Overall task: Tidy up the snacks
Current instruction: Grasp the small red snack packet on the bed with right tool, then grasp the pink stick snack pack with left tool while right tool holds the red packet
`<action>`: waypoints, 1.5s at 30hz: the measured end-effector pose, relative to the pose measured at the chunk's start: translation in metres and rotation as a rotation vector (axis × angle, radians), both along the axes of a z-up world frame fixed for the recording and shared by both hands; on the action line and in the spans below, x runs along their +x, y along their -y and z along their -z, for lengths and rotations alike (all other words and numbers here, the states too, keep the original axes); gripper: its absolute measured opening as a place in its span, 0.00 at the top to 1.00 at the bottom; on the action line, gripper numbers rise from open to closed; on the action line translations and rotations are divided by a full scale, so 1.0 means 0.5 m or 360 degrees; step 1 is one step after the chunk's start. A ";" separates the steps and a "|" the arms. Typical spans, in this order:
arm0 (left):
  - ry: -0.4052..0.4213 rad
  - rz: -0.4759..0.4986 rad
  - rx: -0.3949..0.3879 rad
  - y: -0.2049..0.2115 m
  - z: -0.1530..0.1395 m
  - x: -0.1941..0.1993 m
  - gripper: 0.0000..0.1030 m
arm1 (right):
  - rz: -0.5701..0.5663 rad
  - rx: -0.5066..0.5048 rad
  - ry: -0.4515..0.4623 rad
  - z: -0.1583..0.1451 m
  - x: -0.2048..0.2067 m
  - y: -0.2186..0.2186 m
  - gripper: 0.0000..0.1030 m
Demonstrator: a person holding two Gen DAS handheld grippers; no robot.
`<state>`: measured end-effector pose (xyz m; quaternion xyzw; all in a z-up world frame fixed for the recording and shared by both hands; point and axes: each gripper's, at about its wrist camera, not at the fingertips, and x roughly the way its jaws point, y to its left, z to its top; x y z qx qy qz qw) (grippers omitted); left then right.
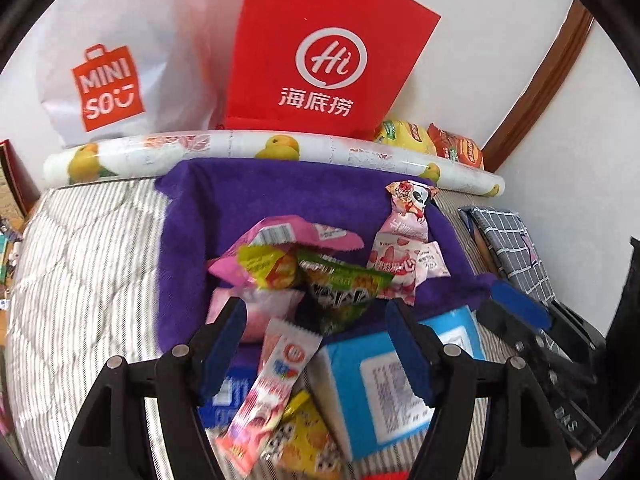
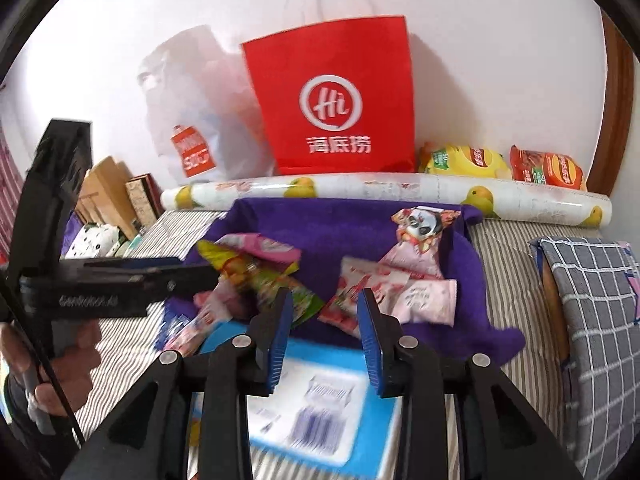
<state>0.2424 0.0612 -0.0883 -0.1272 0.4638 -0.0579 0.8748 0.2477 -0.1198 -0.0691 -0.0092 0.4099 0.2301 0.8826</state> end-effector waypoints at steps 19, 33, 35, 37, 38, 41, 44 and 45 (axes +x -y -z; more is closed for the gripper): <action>0.0068 -0.0073 0.0051 -0.065 0.012 -0.187 0.32 | 0.0109 0.0032 -0.0373 0.116 -0.269 -0.014 0.48; 0.0043 -0.0128 -0.0013 -0.123 0.041 -0.255 0.32 | 0.0157 -0.0040 -0.0444 0.167 -0.305 -0.099 0.44; 0.0037 -0.0137 -0.0022 -0.128 0.045 -0.259 0.32 | 0.0144 -0.0124 -0.0385 0.168 -0.306 -0.116 0.45; 0.0032 -0.0141 -0.0017 -0.129 0.052 -0.263 0.32 | 0.0136 -0.0284 -0.0287 0.171 -0.314 -0.133 0.58; 0.0030 -0.0141 -0.0014 -0.128 0.055 -0.264 0.32 | 0.0121 -0.0314 -0.0258 0.173 -0.317 -0.134 0.59; 0.0016 -0.0139 -0.0010 -0.127 0.069 -0.263 0.32 | 0.0063 -0.0295 -0.0232 0.171 -0.322 -0.123 0.61; 0.0003 -0.0132 -0.0025 -0.119 0.083 -0.257 0.32 | 0.0066 -0.0265 -0.0160 0.146 -0.319 -0.092 0.61; 0.0004 -0.0122 -0.0033 -0.115 0.087 -0.254 0.32 | 0.0078 -0.0274 -0.0109 0.133 -0.316 -0.081 0.61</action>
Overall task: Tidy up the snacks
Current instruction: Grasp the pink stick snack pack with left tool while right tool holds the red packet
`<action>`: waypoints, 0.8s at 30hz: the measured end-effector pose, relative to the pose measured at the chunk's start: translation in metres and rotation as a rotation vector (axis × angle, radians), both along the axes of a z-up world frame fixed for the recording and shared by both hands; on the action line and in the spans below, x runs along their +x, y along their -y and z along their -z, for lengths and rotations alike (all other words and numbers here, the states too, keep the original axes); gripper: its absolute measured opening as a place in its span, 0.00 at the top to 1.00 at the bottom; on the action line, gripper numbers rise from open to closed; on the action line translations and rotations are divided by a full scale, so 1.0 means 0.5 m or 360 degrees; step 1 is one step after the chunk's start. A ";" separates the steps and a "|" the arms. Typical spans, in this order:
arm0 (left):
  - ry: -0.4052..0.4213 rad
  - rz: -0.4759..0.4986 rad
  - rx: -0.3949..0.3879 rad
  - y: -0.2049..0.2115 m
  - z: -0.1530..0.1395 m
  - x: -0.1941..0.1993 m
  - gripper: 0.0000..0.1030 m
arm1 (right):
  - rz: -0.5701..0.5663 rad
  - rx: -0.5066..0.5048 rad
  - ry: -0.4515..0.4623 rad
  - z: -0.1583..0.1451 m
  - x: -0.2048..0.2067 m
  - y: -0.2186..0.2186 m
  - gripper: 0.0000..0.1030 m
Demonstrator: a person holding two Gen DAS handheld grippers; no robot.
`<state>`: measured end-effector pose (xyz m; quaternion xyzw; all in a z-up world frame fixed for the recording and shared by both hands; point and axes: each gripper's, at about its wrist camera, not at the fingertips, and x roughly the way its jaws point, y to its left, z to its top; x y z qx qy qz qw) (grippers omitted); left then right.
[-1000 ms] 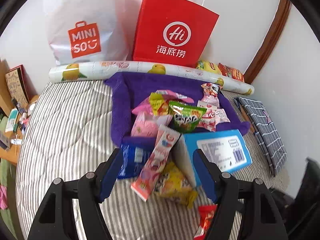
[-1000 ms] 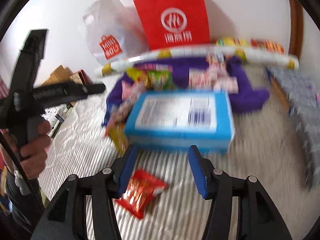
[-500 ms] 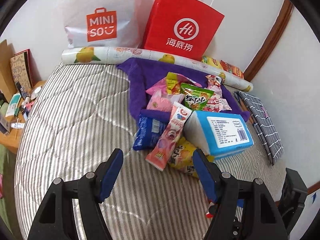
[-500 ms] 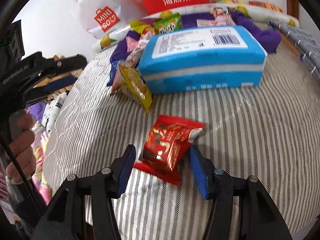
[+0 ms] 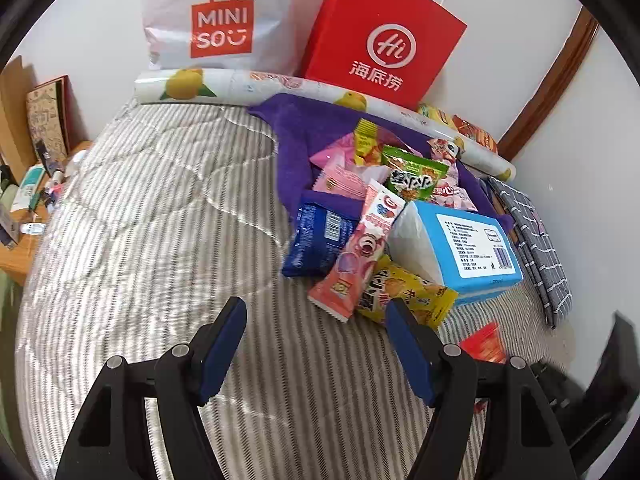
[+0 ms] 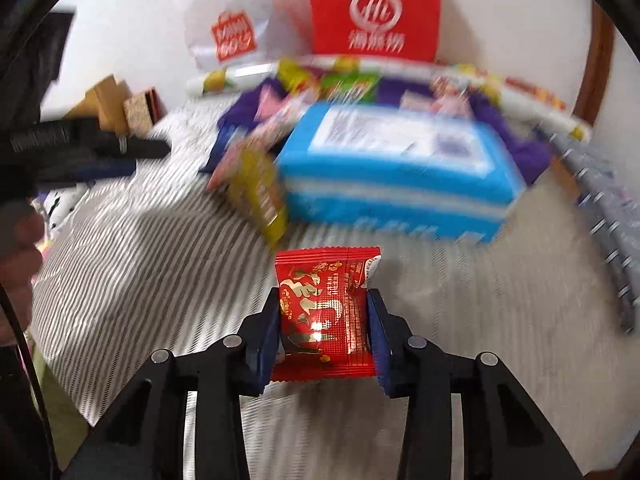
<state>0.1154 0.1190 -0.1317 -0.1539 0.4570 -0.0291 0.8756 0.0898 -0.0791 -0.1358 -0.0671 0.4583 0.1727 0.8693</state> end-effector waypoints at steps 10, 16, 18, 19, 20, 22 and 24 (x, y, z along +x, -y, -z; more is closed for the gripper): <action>0.0049 0.0036 -0.0007 0.026 0.018 0.041 0.32 | 0.0115 -0.0101 0.0148 -0.025 0.052 0.160 0.61; 0.0057 0.0083 0.0020 0.049 0.022 0.088 0.34 | 0.0214 -0.0077 0.0134 0.000 0.086 0.218 0.61; 0.0056 0.0128 0.0075 0.069 0.025 0.101 0.38 | 0.0235 -0.0070 0.0121 0.013 0.100 0.225 0.61; 0.0057 0.0151 0.0099 0.078 0.026 0.107 0.41 | 0.0244 -0.0070 0.0120 0.017 0.105 0.227 0.61; 0.0054 0.0168 0.0124 0.086 0.028 0.112 0.43 | 0.0248 -0.0065 0.0122 0.020 0.110 0.229 0.61; 0.0045 0.0190 0.0167 0.099 0.035 0.122 0.49 | 0.0260 -0.0055 0.0131 0.024 0.117 0.232 0.61; 0.0041 0.0210 0.0208 0.111 0.043 0.130 0.55 | 0.0273 -0.0049 0.0124 0.030 0.121 0.234 0.61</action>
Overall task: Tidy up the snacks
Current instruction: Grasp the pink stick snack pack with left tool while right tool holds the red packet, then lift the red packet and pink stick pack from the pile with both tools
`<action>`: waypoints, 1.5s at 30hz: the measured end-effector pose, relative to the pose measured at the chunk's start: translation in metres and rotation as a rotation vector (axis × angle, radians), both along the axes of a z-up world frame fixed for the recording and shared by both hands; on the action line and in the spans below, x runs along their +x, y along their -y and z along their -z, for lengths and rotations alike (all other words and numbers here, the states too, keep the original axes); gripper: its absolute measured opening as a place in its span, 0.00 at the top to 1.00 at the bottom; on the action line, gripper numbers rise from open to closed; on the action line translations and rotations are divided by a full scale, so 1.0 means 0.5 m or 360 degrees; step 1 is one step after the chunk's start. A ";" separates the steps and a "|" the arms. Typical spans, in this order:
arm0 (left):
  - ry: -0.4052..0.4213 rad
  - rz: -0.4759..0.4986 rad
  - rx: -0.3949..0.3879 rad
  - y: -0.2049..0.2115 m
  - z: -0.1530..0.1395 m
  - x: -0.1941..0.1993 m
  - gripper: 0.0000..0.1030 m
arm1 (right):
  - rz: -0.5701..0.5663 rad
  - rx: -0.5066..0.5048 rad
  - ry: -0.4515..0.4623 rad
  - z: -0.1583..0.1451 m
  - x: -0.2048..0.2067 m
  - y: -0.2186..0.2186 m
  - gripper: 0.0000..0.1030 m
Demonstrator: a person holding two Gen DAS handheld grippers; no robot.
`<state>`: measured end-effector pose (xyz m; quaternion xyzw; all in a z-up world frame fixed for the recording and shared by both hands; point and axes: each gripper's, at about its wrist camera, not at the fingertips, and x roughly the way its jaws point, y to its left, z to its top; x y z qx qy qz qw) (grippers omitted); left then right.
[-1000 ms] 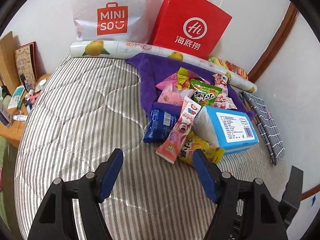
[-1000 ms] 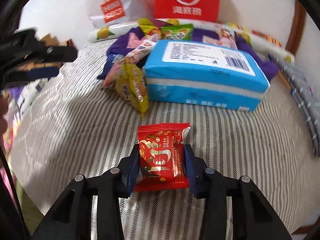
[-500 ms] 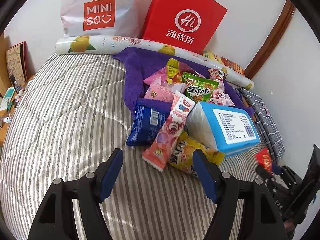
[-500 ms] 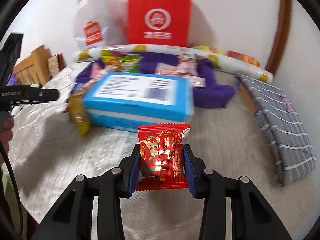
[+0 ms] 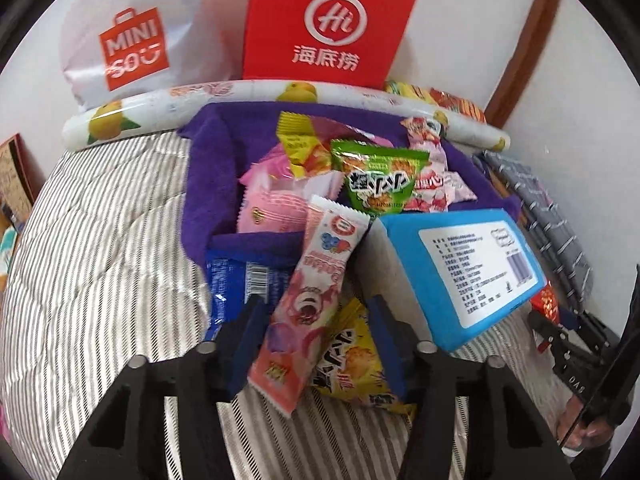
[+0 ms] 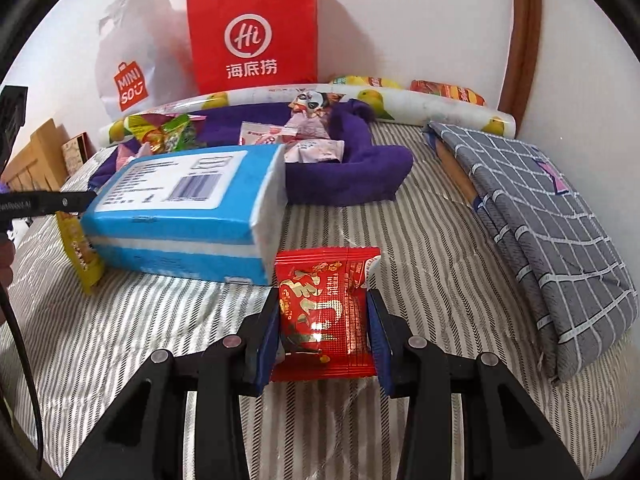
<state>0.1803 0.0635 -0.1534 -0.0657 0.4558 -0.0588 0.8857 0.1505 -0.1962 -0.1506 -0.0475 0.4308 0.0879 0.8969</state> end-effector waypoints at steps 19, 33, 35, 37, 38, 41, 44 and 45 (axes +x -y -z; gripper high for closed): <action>0.0205 -0.0089 0.0029 0.004 0.028 -0.023 0.73 | 0.0046 0.0089 -0.0109 0.023 0.018 0.015 0.60; 0.0194 -0.0097 -0.0005 -0.003 0.032 -0.019 0.71 | 0.0029 0.0030 -0.0113 0.027 0.019 0.003 0.57; 0.0194 -0.0097 -0.0006 -0.004 0.030 -0.019 0.71 | 0.0028 0.0034 -0.0113 0.028 0.019 0.003 0.57; 0.0192 -0.0092 -0.0029 -0.007 0.032 -0.018 0.72 | 0.0028 0.0030 -0.0112 0.028 0.019 0.003 0.57; 0.0190 -0.0092 -0.0039 -0.008 0.033 -0.018 0.72 | 0.0028 0.0032 -0.0111 0.029 0.019 0.003 0.57; 0.0190 -0.0096 -0.0058 -0.011 0.033 -0.016 0.73 | 0.0026 0.0033 -0.0113 0.028 0.019 0.002 0.57; 0.0190 -0.0096 -0.0049 -0.009 0.033 -0.017 0.73 | 0.0010 0.0035 -0.0113 0.029 0.018 0.002 0.57; 0.0192 -0.0095 -0.0043 -0.008 0.033 -0.017 0.73 | 0.0010 0.0035 -0.0113 0.028 0.019 0.003 0.57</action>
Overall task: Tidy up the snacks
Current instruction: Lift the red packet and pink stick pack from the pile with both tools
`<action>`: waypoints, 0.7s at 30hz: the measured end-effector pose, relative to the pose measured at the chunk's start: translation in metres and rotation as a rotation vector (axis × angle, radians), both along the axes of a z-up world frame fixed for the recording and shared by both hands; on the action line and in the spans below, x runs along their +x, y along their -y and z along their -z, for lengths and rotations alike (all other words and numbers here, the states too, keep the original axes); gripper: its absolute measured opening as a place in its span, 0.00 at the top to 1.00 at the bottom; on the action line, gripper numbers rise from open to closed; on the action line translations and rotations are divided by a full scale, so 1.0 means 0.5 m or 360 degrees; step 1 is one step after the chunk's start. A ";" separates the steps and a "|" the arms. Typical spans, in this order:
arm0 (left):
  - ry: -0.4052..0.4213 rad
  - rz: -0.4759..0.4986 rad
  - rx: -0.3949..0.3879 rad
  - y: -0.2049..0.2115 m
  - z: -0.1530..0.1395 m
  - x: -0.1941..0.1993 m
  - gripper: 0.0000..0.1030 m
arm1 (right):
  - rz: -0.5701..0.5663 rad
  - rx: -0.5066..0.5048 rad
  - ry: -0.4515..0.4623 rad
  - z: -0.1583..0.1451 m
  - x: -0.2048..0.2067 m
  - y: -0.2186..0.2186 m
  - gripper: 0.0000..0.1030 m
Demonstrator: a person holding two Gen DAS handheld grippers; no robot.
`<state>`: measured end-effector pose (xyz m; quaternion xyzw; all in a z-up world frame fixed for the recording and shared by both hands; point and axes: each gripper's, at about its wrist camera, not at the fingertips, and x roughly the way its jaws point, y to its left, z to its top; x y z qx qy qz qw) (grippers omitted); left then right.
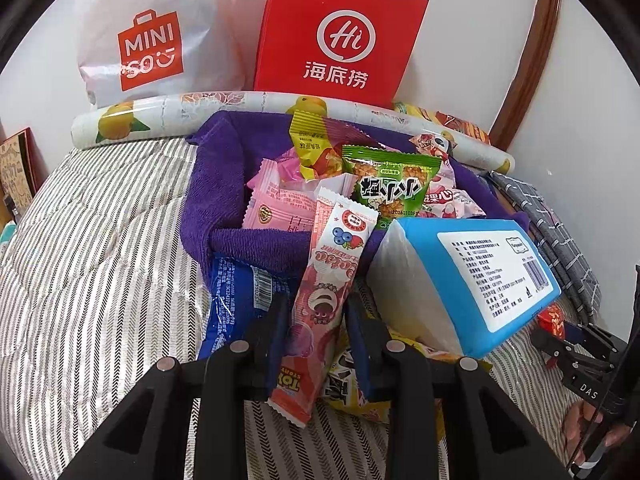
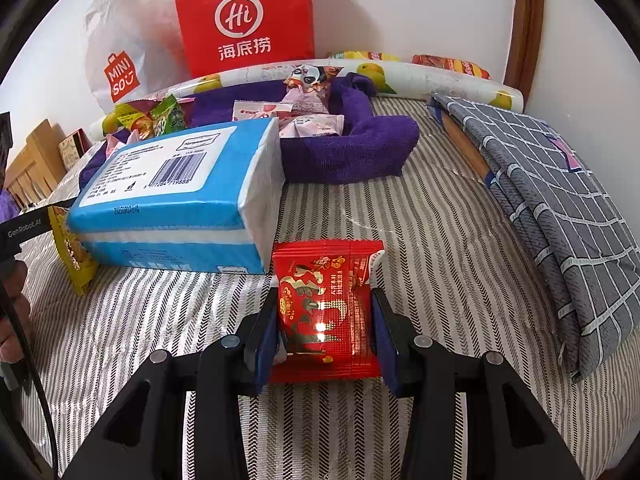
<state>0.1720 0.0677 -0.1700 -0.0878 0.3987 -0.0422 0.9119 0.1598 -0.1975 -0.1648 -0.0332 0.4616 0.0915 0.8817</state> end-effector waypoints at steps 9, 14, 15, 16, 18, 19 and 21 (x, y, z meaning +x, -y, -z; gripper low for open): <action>0.0023 -0.0013 0.0047 0.008 -0.005 -0.006 0.76 | -0.0003 -0.0001 -0.0002 0.000 0.002 0.003 0.59; 0.0059 -0.0017 0.0068 0.012 -0.012 -0.015 0.79 | 0.0002 0.0005 0.0006 -0.002 0.001 0.004 0.59; 0.0061 -0.0018 0.0060 0.011 -0.012 -0.015 0.79 | 0.0001 -0.0002 0.0009 -0.002 0.001 0.002 0.59; 0.0062 -0.0019 0.0050 0.009 -0.012 -0.016 0.80 | 0.0000 -0.0005 0.0010 -0.002 0.000 0.002 0.59; 0.0063 -0.0023 0.0039 0.008 -0.012 -0.016 0.80 | 0.0001 0.0002 0.0013 -0.003 0.000 0.003 0.59; 0.0062 -0.0021 0.0034 0.008 -0.012 -0.016 0.81 | 0.0002 0.0006 0.0013 -0.003 0.000 0.003 0.59; 0.0064 -0.0016 0.0013 0.005 -0.012 -0.016 0.82 | 0.0004 0.0014 0.0016 -0.003 -0.001 0.004 0.59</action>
